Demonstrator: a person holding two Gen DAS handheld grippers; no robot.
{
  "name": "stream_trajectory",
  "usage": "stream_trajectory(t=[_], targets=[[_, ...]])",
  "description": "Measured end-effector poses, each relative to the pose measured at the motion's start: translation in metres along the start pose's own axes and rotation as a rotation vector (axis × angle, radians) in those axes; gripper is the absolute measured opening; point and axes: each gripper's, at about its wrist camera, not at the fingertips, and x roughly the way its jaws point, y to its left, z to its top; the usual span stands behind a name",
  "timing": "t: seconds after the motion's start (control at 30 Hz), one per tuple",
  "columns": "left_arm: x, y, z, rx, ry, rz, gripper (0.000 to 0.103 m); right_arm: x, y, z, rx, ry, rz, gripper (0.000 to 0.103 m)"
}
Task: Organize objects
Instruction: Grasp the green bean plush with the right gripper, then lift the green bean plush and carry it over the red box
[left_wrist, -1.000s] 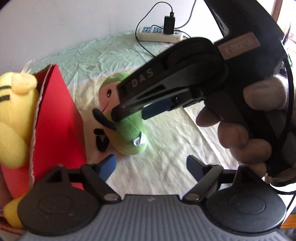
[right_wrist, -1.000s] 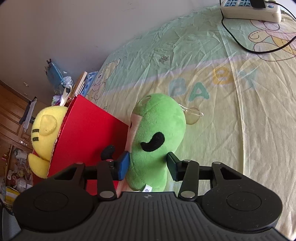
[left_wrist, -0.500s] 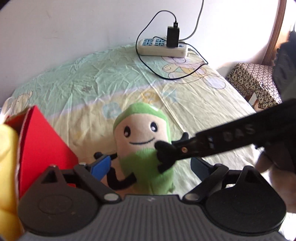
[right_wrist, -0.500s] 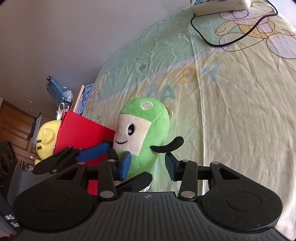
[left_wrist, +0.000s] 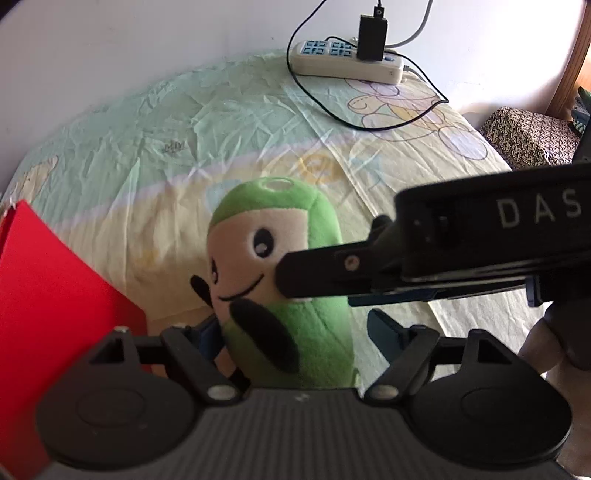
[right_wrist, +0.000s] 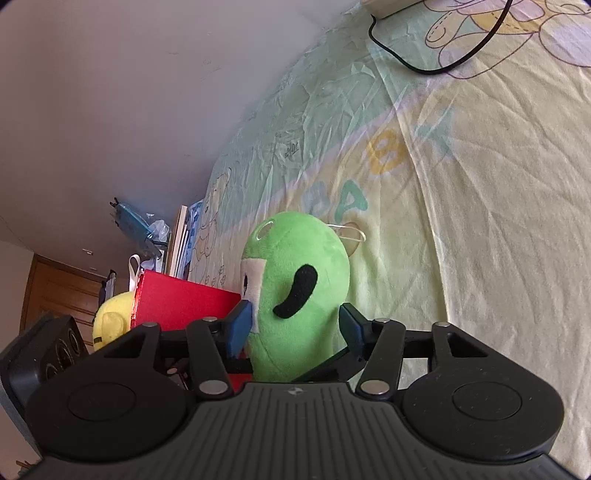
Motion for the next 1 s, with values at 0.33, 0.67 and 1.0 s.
stream_trajectory(t=[0.33,0.67,1.0], targets=[[-0.022,-0.002,-0.006,-0.01,-0.002,-0.056,0.067,-0.026,0.017,-0.017,-0.082,-0.008,-0.036,0.046],[-0.071,-0.019,-0.033,0.027,-0.047,-0.103,0.067,-0.064,0.047,-0.06,-0.18,-0.041,-0.066,0.046],[-0.118,-0.021,-0.069,0.086,-0.093,-0.112,0.067,-0.081,0.079,-0.105,-0.199,-0.053,-0.076,0.046]])
